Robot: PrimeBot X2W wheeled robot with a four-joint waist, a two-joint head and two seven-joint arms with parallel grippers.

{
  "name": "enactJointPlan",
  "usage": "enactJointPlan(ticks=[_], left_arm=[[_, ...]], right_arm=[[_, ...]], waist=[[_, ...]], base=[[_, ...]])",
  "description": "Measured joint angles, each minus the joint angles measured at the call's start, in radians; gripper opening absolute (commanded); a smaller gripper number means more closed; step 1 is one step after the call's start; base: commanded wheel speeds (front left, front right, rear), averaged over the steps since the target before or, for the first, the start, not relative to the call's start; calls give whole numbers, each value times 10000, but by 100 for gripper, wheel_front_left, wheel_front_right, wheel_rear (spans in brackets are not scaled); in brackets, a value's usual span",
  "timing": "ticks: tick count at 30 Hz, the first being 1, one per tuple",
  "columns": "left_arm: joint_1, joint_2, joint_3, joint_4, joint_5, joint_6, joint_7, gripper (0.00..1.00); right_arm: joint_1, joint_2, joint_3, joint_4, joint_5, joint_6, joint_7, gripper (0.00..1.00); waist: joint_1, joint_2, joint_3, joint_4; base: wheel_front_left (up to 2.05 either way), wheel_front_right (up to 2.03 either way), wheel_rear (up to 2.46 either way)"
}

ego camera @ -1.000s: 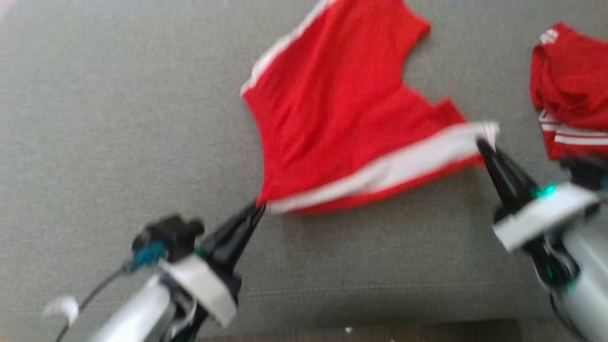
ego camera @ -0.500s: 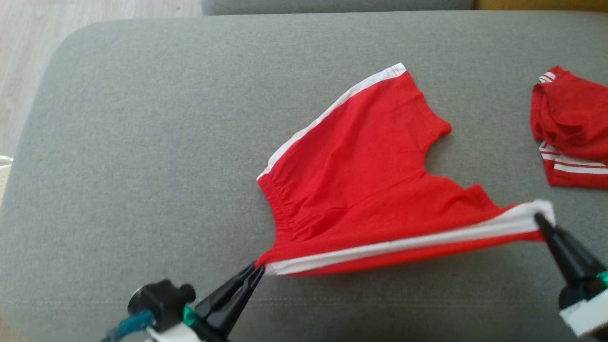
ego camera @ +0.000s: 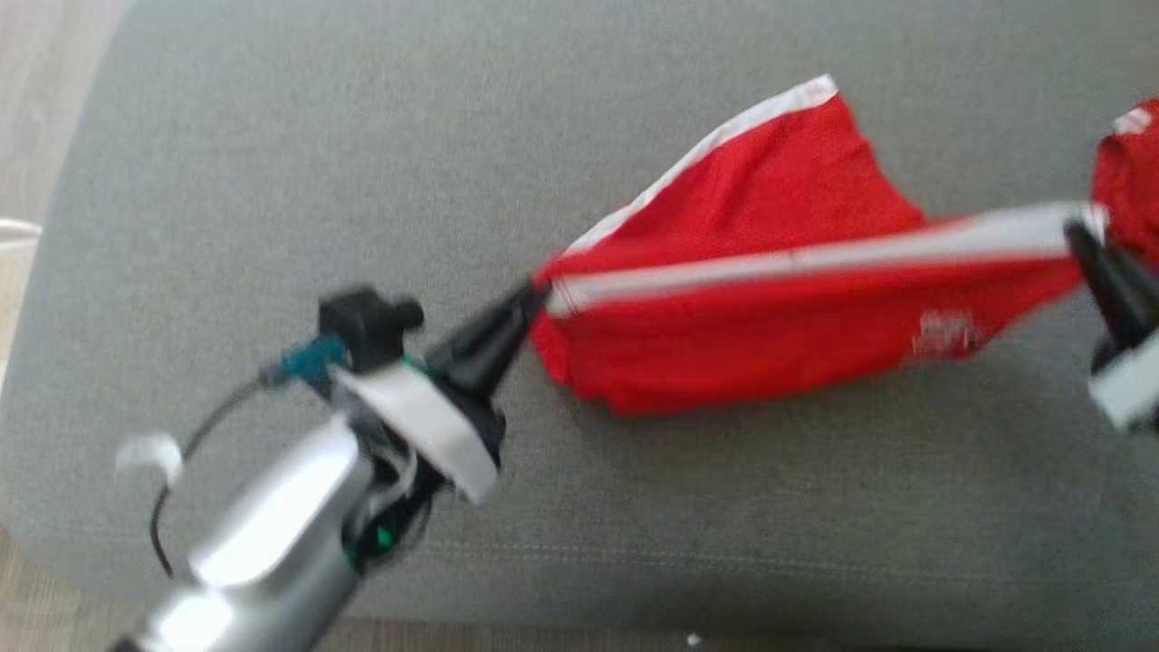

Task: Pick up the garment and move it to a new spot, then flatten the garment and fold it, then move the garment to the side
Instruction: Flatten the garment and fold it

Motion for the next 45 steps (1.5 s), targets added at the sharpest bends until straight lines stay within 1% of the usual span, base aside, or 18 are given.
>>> enactJointPlan(ticks=[4,10,12,13,14,19,24,27,28,29,30,31,32,35,38,40,42,45], left_arm=[[-952,-184,69,1074,-477,2,50,0],[-1456,-570,25,2069,-1555,2,738,0],[-1615,-625,-23,2383,-1569,2,844,0],[-1615,-625,-23,2383,-1569,2,844,0],[-1708,-663,-33,2537,-1569,2,842,0],[-2123,-945,-88,3127,-1546,6,840,0],[-2384,-1147,-102,3568,-1436,165,625,0],[-2551,-1267,-119,3737,-1390,165,545,0],[-2595,-1308,-127,3785,-1375,165,485,0],[-2640,-1333,-148,3825,-1377,161,472,13],[-2672,-1350,-163,3856,-1377,155,418,45],[-2685,-1360,-190,3877,-1375,153,357,94],[-2683,-1369,-203,3908,-1375,153,249,100],[-2665,-1377,-165,3946,-1315,205,-130,100],[-2505,-1335,-4,3743,-976,656,-491,100],[-2214,-1277,238,3354,-702,1204,-621,100],[-1756,-1197,545,2732,-201,1916,-656,100],[-787,-1049,1243,1118,995,2903,-667,100]], right_arm=[[-1806,0,696,702,-359,0,295,0],[-4075,-295,2132,2092,-573,0,391,0],[-4670,-424,2660,2529,-573,0,391,0],[-4670,-424,2660,2529,-573,0,391,0],[-4957,-499,2926,2744,-573,0,387,0],[-6160,-662,4019,3758,-322,0,217,0],[-7001,-738,4926,4638,-167,0,-357,0],[-7426,-748,5379,5156,-59,0,-708,0],[-7540,-748,5517,5331,-4,0,-800,24],[-7640,-744,5641,5497,86,0,-897,72],[-7715,-736,5718,5664,173,0,-1034,100],[-7769,-711,5783,5823,276,0,-1191,100],[-7806,-688,5843,5975,374,0,-1367,100],[-7826,-612,6009,6215,608,0,-2006,100],[-7777,-571,6080,6203,1141,0,-2661,100],[-7575,-631,6094,6078,1442,0,-2991,100],[-7148,-721,6103,5919,1845,0,-3221,100],[-6241,-1003,6126,5772,2336,0,-3338,100]], waist=[[0,0,553,64],[0,0,1264,249],[0,0,1454,338],[0,0,1454,338],[0,0,1544,391],[0,0,1924,664],[0,0,2246,878],[0,0,2377,989],[0,0,2407,1014],[0,0,2428,1030],[1,0,2436,1036],[1,0,2428,1033],[1,0,2402,1026],[1,0,2241,974],[1,0,1992,893],[1,0,1795,835],[1,0,1581,788],[0,0,1259,769]], base=[[0,0,0],[0,0,0],[0,0,0],[0,0,0],[0,0,0],[0,0,0],[0,0,0],[0,0,0],[0,0,0],[0,0,0],[0,0,0],[0,0,0],[0,0,0],[0,0,0],[0,0,0],[0,0,0],[0,0,0],[0,0,0]])
